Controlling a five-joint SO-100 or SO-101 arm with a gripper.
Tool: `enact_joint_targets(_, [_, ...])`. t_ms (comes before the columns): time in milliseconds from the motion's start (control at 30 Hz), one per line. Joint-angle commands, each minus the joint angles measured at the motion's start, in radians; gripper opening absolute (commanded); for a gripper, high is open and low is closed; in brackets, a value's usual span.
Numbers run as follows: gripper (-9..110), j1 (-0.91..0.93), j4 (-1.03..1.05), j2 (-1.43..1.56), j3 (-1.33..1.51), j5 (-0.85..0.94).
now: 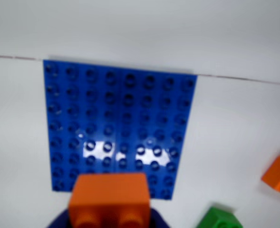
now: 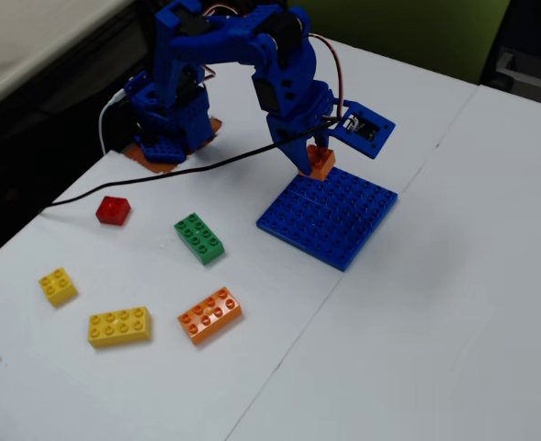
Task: Pick up the 2x2 orange block and go up the 8x8 blue block.
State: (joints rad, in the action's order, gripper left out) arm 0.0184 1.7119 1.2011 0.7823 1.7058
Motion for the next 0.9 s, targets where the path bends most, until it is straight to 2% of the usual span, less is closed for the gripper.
enact_joint_targets(0, [0, -0.021, -0.012, 0.002, -0.051, -0.012])
enact_joint_targets(400, [0, -0.017, -0.051, -0.048, -0.057, -0.121])
enact_joint_targets(867, [0, -0.018, -0.031, -0.063, -0.066, -0.106])
